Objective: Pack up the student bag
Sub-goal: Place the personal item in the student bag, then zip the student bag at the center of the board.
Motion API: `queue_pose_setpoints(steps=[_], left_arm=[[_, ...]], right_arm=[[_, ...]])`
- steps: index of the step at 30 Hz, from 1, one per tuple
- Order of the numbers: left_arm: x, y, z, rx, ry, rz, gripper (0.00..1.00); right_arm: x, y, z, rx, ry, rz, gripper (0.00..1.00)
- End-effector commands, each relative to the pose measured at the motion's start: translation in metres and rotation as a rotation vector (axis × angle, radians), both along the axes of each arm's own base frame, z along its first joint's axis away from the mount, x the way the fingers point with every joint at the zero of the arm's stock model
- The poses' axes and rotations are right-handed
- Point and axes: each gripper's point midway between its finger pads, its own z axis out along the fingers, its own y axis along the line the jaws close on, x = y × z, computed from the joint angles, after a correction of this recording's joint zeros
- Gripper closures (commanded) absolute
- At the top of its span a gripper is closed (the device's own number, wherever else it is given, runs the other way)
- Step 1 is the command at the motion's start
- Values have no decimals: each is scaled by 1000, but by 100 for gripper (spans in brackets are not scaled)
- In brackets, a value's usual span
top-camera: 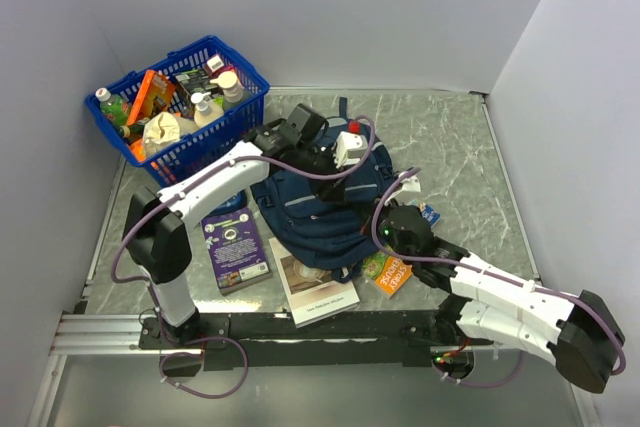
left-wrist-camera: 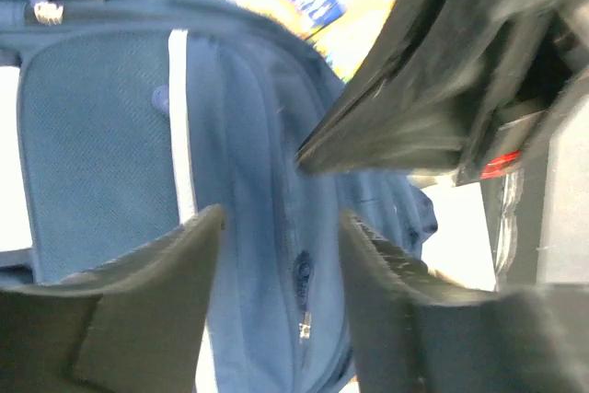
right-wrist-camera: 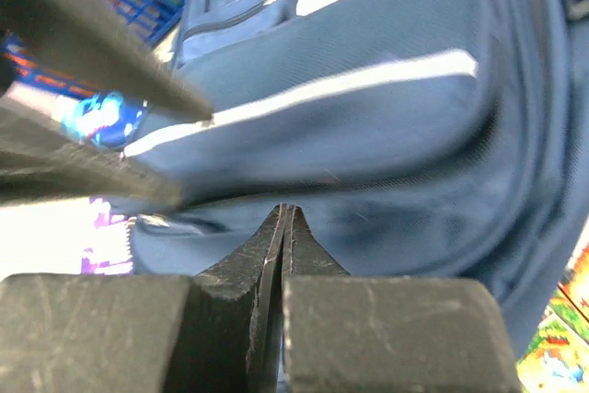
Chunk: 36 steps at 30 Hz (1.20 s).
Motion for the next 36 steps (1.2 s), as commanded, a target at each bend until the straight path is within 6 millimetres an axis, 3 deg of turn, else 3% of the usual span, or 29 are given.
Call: queue_pose_setpoints(steps=[1, 2, 3, 8, 12, 15, 18, 29, 33, 36], left_arm=[[-14, -3, 67, -139, -19, -53, 30], [-13, 1, 68, -141, -20, -51, 26], [-9, 9, 69, -139, -5, -40, 20], [-2, 48, 74, -140, -18, -22, 19], [-4, 87, 39, -45, -40, -9, 20], [-17, 104, 2, 26, -15, -43, 22], [-15, 109, -15, 40, -33, -39, 25], [6, 95, -30, -9, -152, -68, 27], [1, 94, -56, 51, -196, -110, 28], [-6, 95, -64, 58, -184, -146, 28]], right_arm=[[-9, 24, 31, 10, -132, 167, 76], [-11, 25, 33, 3, -146, 185, 59], [-14, 29, 35, 1, -156, 215, 55], [-21, 40, 45, -60, -205, 328, 51], [-29, 53, 34, -129, -186, 445, 52], [-33, 58, 23, -155, -165, 491, 53], [-33, 62, 16, -190, -174, 497, 54], [-14, 67, 9, -372, -195, 465, 50], [-7, 69, 11, -394, -198, 453, 51], [-5, 70, 10, -398, -187, 446, 51]])
